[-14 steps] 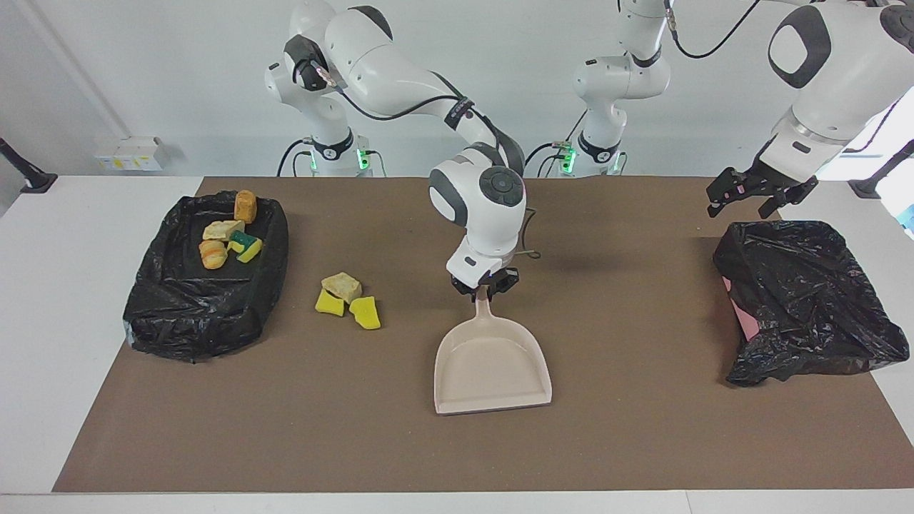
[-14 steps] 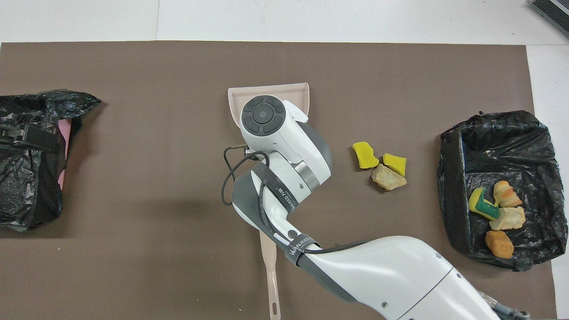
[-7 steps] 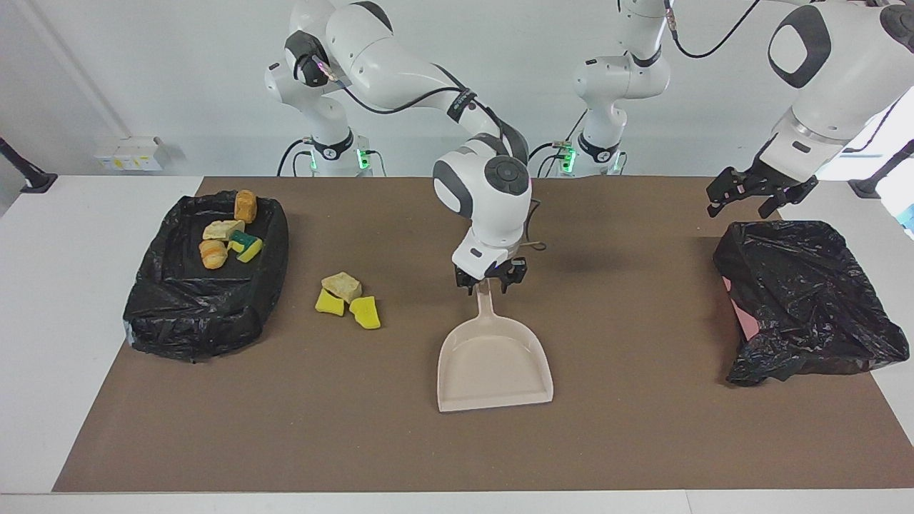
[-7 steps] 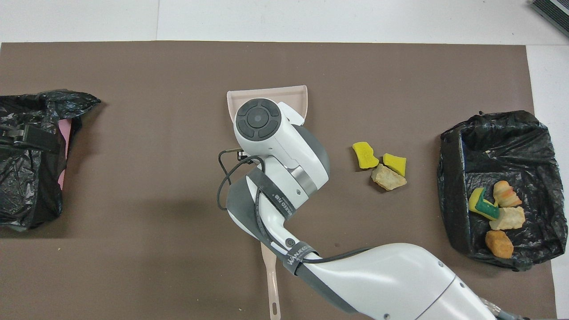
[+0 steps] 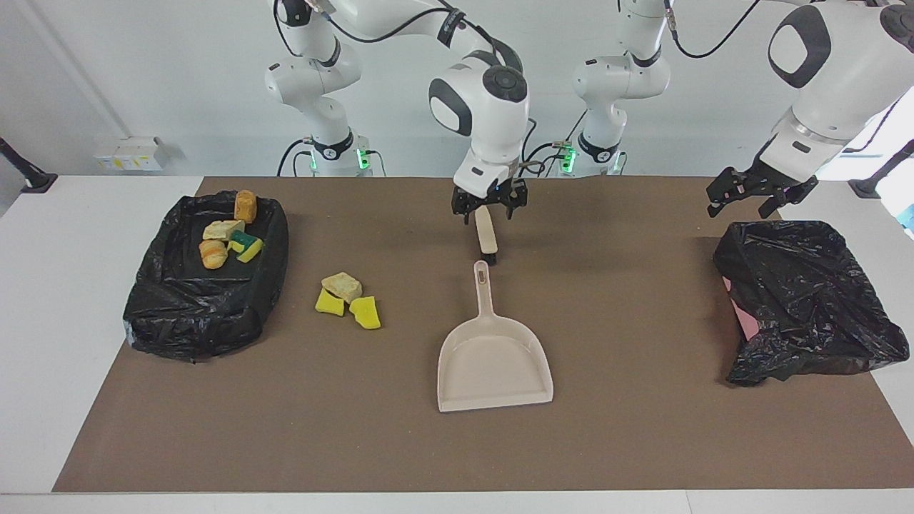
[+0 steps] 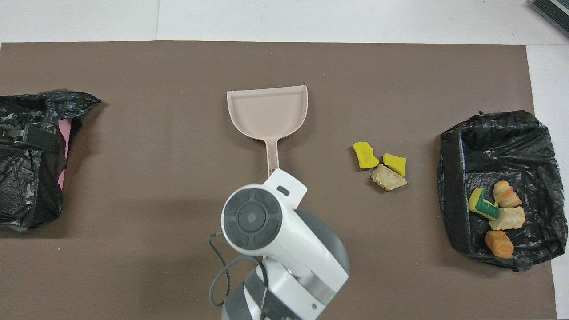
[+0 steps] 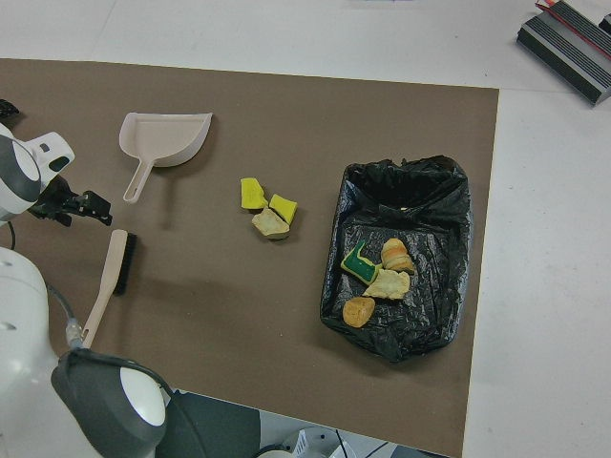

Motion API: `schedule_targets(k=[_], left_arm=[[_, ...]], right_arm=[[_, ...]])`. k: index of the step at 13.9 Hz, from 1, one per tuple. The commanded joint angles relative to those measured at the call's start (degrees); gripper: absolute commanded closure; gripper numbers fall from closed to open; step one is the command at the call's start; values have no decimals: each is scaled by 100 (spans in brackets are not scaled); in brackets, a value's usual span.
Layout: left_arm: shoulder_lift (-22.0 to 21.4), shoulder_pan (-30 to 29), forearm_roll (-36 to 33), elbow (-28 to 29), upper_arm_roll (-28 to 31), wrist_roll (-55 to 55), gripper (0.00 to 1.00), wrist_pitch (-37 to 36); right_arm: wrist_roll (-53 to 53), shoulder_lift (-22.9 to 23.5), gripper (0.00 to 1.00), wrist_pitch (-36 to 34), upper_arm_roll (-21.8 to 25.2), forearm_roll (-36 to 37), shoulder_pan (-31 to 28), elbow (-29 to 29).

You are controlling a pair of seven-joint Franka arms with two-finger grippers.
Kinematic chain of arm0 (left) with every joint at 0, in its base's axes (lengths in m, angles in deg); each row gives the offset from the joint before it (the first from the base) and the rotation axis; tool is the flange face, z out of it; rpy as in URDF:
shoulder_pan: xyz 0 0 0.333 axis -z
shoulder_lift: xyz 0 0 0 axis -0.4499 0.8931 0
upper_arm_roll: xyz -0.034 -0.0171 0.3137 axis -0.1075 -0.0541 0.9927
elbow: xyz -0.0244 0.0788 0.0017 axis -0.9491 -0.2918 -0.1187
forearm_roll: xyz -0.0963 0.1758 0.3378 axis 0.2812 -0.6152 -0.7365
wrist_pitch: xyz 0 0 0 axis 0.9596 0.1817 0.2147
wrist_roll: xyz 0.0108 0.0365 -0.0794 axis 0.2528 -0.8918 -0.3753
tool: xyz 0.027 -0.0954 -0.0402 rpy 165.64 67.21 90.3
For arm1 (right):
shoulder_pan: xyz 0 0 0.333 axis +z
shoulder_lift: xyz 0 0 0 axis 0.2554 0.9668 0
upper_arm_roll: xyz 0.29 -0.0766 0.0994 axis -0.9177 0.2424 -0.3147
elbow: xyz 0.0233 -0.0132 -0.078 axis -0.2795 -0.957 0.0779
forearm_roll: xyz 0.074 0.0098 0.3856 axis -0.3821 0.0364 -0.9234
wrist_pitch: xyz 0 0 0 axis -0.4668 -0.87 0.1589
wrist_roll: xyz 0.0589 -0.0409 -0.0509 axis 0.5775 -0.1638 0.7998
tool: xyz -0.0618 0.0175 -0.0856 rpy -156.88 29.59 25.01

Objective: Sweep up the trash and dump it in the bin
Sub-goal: 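Grasp the wooden brush handle with the right gripper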

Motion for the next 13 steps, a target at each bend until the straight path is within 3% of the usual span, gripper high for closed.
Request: schedule_targets(k=[1,3,5,13], left_arm=[[-41,-53,-125,13,-49,-61,0,-10],[-41,-53,-125,13,-49,-61,0,-19],[-41,-53,-125,13,-49,-61,0,-10],[-41,-53,-125,13,-49,-61,0,-10]], right_arm=[[-1,-901,0,483,8,-413,283,-1413],[-1,-1270,0,781,8,-537,485,-2098],[-114,-1325,0,1290,8,-712,722,-2609],[-387,-833,0,2083,-1,-792,996,-2866]])
